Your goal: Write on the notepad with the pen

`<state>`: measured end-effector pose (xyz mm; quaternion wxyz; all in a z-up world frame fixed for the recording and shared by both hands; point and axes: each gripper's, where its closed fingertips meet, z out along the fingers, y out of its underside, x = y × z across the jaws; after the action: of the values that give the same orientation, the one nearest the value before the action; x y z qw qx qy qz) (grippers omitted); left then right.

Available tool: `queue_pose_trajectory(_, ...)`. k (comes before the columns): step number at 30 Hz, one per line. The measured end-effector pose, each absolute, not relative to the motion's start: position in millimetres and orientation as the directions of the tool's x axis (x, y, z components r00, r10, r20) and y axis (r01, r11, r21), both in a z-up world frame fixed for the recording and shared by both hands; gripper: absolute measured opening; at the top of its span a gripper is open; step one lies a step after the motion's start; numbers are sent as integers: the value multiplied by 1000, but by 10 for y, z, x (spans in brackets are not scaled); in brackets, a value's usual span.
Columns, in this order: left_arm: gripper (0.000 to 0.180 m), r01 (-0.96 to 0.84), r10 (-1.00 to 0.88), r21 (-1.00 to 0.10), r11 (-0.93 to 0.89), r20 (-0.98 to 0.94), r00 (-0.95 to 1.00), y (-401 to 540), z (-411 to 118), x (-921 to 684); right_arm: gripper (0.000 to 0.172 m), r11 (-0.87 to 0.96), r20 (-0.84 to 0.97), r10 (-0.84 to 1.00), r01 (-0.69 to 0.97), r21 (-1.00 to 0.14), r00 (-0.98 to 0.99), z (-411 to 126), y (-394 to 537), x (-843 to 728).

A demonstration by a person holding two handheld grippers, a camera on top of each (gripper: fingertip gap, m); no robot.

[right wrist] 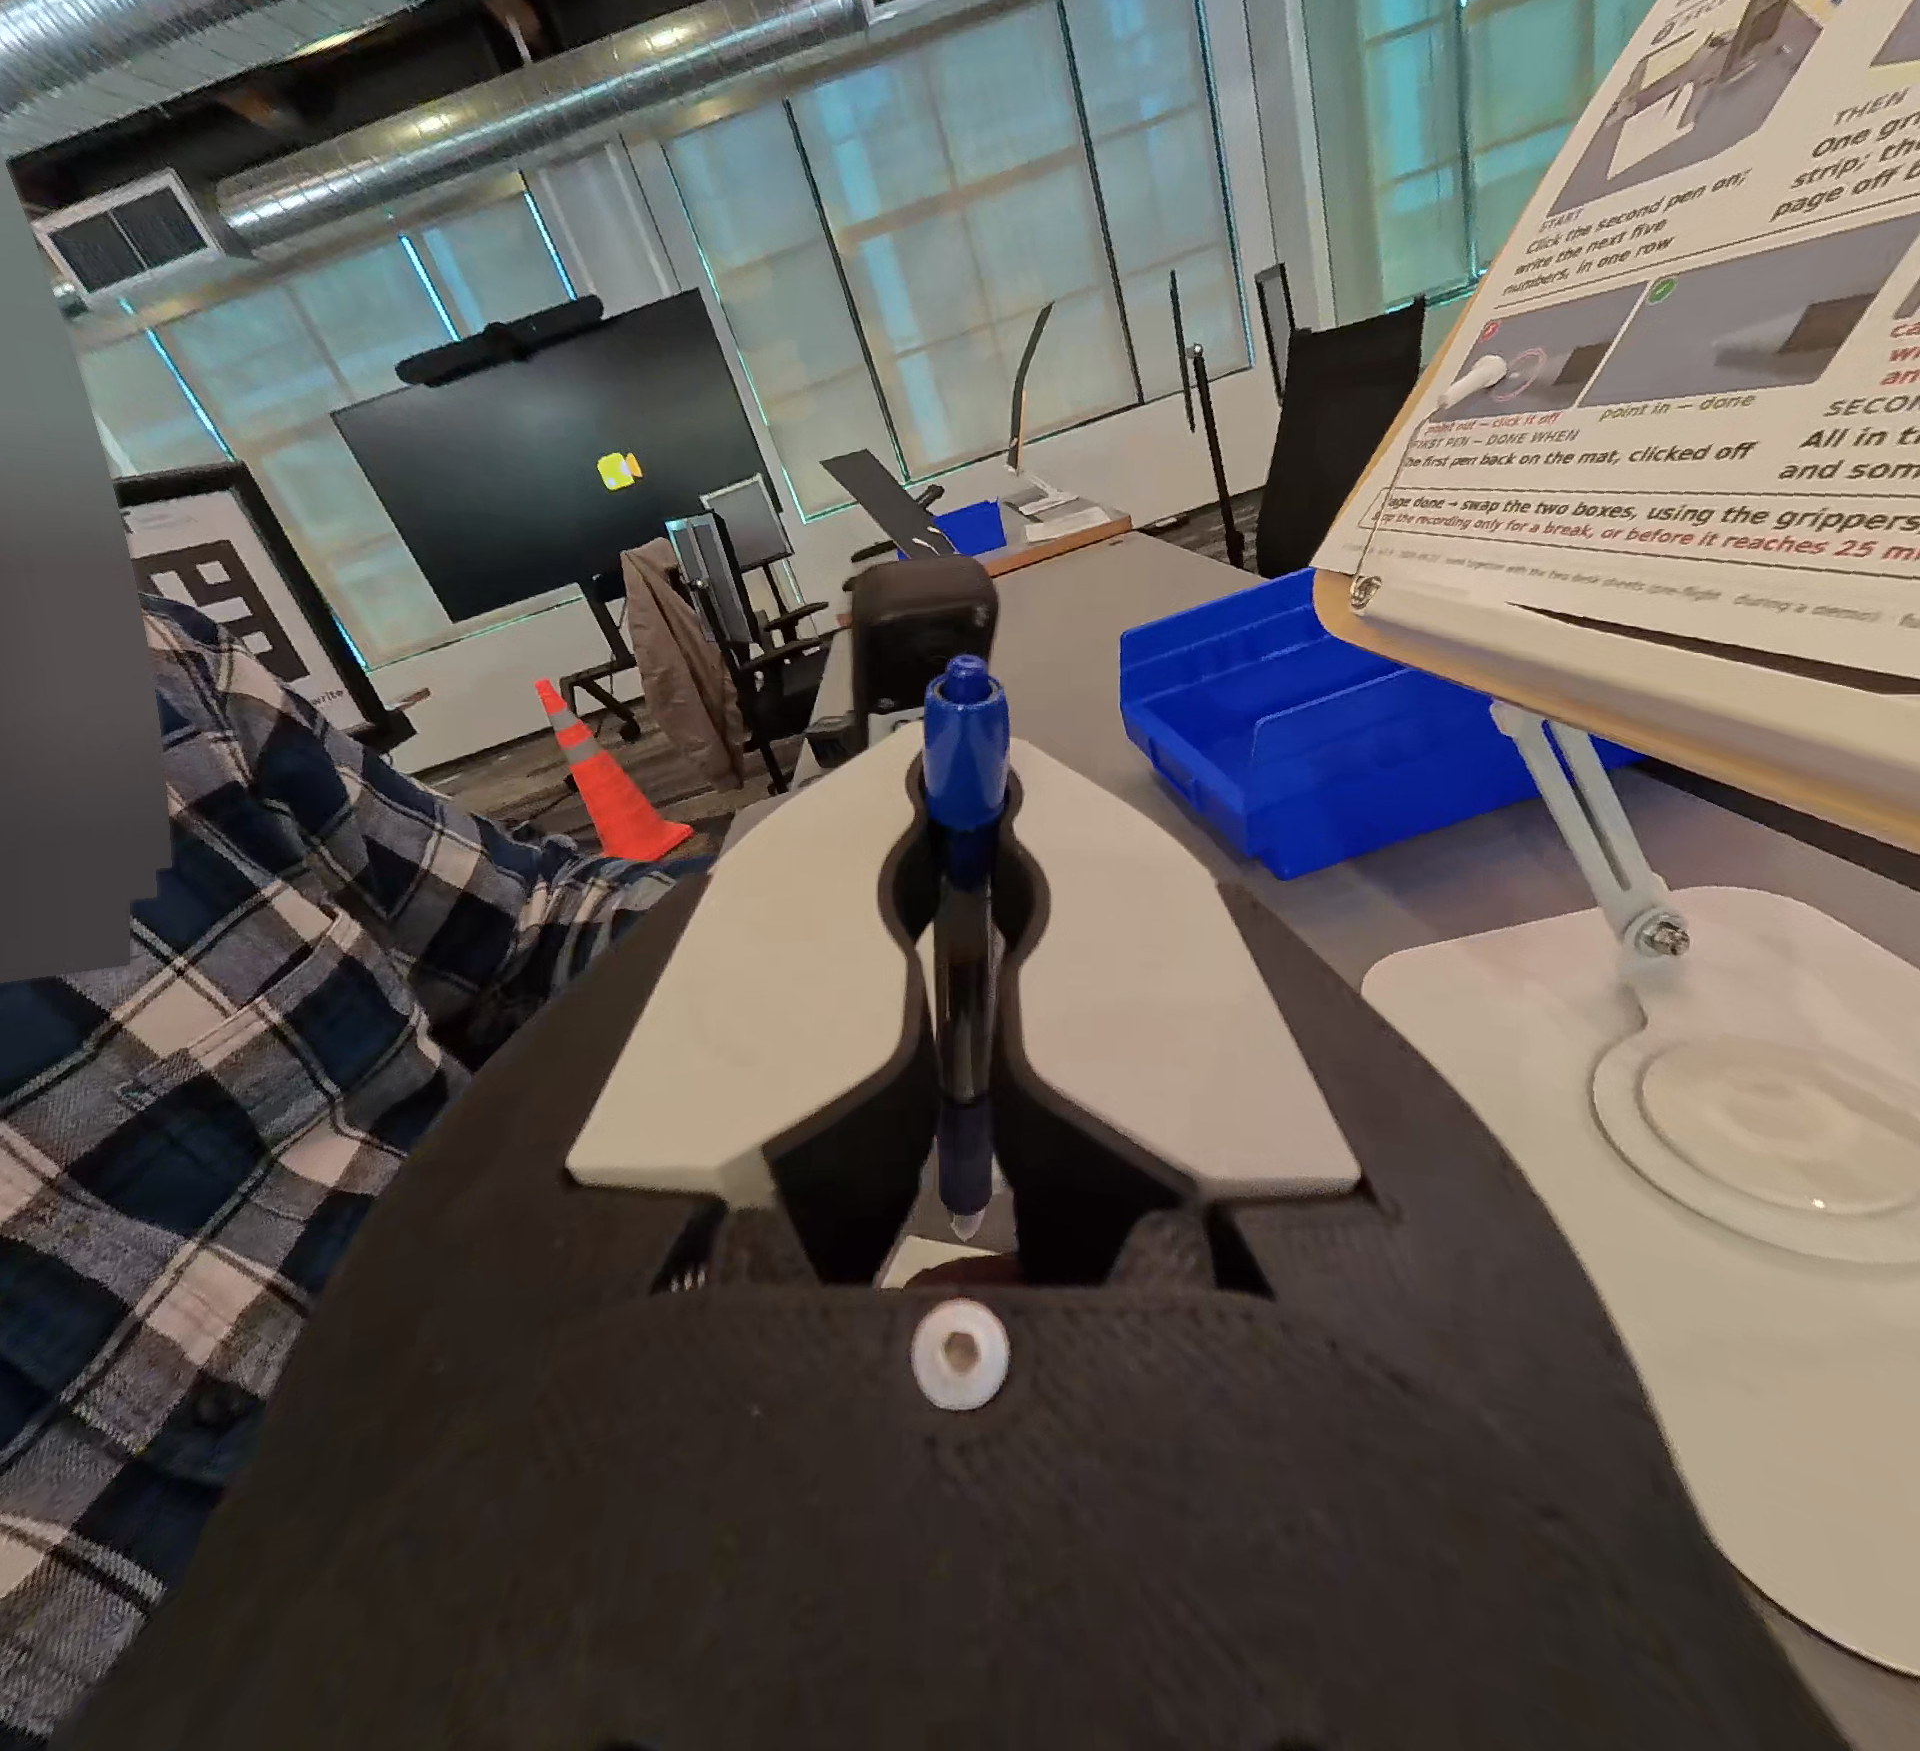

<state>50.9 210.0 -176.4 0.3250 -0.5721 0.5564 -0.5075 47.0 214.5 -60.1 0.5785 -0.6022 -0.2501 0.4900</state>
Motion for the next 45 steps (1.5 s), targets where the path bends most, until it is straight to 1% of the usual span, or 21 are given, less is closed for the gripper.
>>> queue_pose_trajectory(1,38,-357,-967,-920,-160,218,-130,2149,-1861,450,6,-203,-299,872,-268,-942,388,-603,2135,468)
queue_pose_trajectory(2,40,-425,-970,-894,-144,212,-118,2190,-1981,396,6,-203,-296,874,-263,-943,385,-619,2129,457)
queue_pose_trajectory(3,46,-490,-981,-865,-108,172,-88,2256,-2107,348,6,-207,-296,876,-257,-944,382,-642,2127,443)
queue_pose_trajectory(4,43,-539,-989,-841,-57,121,-83,2293,-2218,307,6,-212,-299,878,-258,-943,373,-657,2125,429)
queue_pose_trajectory(6,44,-645,-992,-764,1,81,-98,2291,-2478,259,6,-213,-301,885,-265,-940,356,-671,2122,400)
queue_pose_trajectory(9,43,-715,-992,-698,49,47,-114,2268,-2744,287,6,-201,-292,897,-283,-938,332,-647,2112,374)
queue_pose_trajectory(12,43,-717,-992,-693,75,21,-124,2272,-2746,357,6,-190,-281,911,-295,-936,303,-614,2089,346)
queue_pose_trajectory(14,47,-726,-994,-683,76,10,-113,2338,-2747,391,6,-181,-267,920,-292,-939,286,-618,2068,322)
queue_pose_trajectory(15,44,-724,-994,-685,79,5,-112,2375,-2742,405,6,-180,-262,924,-290,-940,278,-628,2062,310)
queue_pose_trajectory(18,44,-687,-992,-724,63,29,-121,2440,-2669,419,7,-180,-257,931,-285,-941,259,-688,2045,265)
queue_pose_trajectory(20,47,-671,-989,-741,19,85,-121,2457,-2604,388,6,-188,-258,937,-283,-940,235,-756,2027,216)
queue_pose_trajectory(21,48,-674,-988,-739,12,93,-120,2470,-2599,374,7,-194,-260,939,-278,-941,224,-803,2022,184)
queue_pose_trajectory(24,52,-705,-992,-707,55,40,-117,2504,-2715,360,6,-210,-262,944,-244,-947,203,-972,2018,85)
queue_pose_trajectory(27,51,-710,-992,-701,69,27,-123,2490,-2744,377,6,-208,-244,952,-193,-959,184,-1134,1982,-1)
queue_pose_trajectory(30,55,-693,-987,-716,85,35,-157,2430,-2709,402,6,-212,-242,953,-172,-962,180,-1240,1967,-32)
queue_pose_trajectory(32,57,-707,-986,-703,81,48,-162,2411,-2747,403,6,-208,-238,953,-167,-964,185,-1287,1971,-40)
queue_pose_trajectory(42,56,-712,-985,-696,95,39,-170,2411,-2771,421,6,-201,-213,957,-80,-976,196,-1536,1966,-140)
queue_pose_trajectory(45,54,-713,-983,-695,91,51,-176,2402,-2774,420,6,-200,-213,956,-83,-976,203,-1551,1979,-120)
